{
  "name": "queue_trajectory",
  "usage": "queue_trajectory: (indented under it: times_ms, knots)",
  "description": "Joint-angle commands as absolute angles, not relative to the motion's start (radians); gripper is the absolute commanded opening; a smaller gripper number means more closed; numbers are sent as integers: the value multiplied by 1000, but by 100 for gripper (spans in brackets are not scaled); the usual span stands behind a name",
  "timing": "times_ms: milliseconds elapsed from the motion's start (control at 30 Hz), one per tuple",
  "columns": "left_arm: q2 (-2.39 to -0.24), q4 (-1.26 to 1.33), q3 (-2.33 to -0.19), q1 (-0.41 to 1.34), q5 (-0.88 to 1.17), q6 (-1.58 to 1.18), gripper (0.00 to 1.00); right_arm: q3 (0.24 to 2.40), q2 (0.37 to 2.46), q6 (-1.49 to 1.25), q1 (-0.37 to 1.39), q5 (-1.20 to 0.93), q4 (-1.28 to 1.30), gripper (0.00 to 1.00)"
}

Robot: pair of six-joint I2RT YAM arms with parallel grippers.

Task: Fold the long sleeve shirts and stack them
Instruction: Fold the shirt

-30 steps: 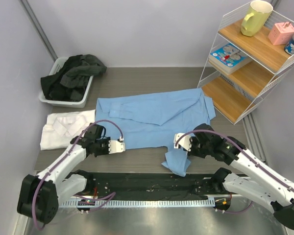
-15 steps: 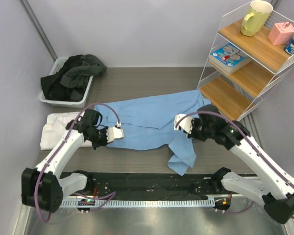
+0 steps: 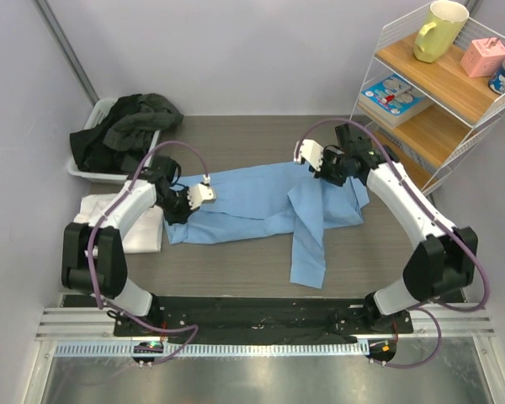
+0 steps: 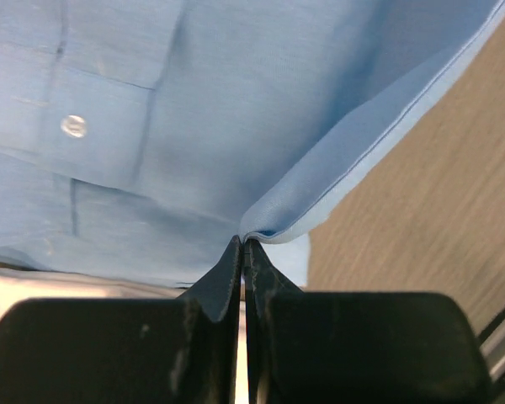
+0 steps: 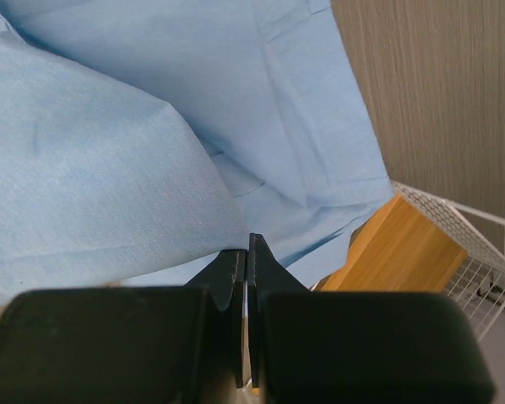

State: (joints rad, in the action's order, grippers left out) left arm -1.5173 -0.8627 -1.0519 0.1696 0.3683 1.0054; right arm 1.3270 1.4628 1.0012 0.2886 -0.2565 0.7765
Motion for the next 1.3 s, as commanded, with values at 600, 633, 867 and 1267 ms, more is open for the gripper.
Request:
queue_trajectory:
  times_ms: [600, 633, 867, 1267]
  knots:
    - [-1691, -1002, -1280, -24, 509, 896, 61, 1396, 1686, 973, 239, -305, 585, 1]
    - [-1660, -988, -1225, -28, 511, 870, 62, 1393, 1686, 970, 241, -305, 581, 1]
    - [-1554, -858, -1020, -34, 514, 747, 56, 1373, 1687, 956, 241, -301, 577, 1]
    - [-1606, -796, -1003, -37, 489, 741, 15, 1361, 1681, 953, 241, -290, 572, 1]
